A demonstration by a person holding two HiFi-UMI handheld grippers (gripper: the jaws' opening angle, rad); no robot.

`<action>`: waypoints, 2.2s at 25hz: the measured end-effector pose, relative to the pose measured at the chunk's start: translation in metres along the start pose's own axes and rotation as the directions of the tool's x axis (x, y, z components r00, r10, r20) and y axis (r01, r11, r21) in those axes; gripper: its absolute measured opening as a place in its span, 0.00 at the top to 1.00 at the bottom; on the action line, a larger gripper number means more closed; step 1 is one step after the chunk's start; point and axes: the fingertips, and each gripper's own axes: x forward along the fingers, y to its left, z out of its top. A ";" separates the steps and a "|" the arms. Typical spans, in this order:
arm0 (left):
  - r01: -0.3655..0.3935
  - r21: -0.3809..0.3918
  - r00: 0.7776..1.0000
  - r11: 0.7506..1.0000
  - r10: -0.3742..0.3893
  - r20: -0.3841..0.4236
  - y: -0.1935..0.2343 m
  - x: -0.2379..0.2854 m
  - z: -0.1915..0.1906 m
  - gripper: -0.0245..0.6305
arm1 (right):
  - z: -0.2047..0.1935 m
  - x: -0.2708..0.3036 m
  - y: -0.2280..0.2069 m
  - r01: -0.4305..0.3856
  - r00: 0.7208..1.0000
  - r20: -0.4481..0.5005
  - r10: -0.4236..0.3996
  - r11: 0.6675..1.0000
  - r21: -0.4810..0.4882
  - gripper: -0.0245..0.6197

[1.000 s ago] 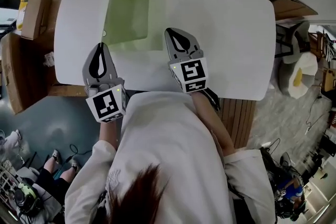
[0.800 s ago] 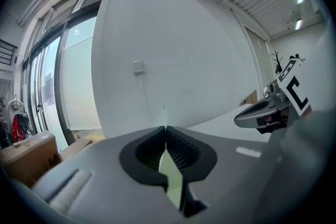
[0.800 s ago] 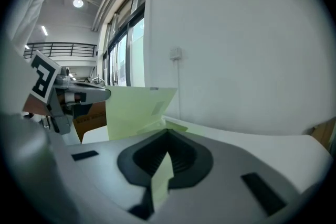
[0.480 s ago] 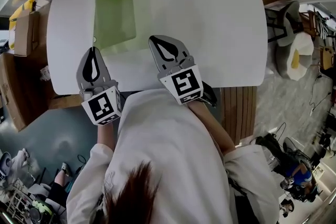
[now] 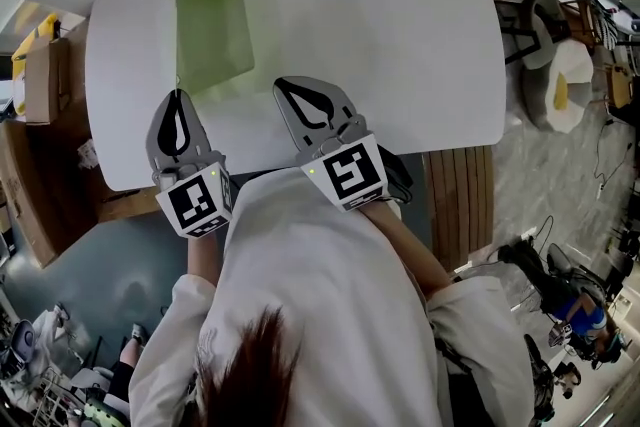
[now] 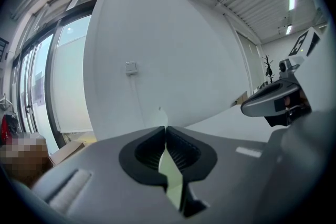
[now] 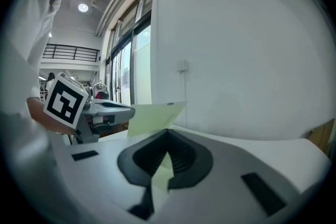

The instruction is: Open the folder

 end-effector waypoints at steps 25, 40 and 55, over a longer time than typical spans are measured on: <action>0.089 -0.032 0.996 0.996 -0.089 -0.002 -0.025 0.002 -0.002 0.92 | 0.004 -0.012 0.004 0.039 0.999 0.017 -0.039 0.999 0.007 0.95; 0.156 -0.028 0.988 0.987 -0.156 0.019 -0.042 -0.008 0.001 0.91 | -0.001 -0.020 0.011 0.065 0.998 0.022 -0.066 0.998 0.024 0.95; 0.102 -0.068 0.994 0.992 -0.098 0.057 -0.073 -0.033 0.022 0.92 | -0.004 -0.067 -0.007 0.031 0.999 0.027 -0.032 0.999 0.020 0.95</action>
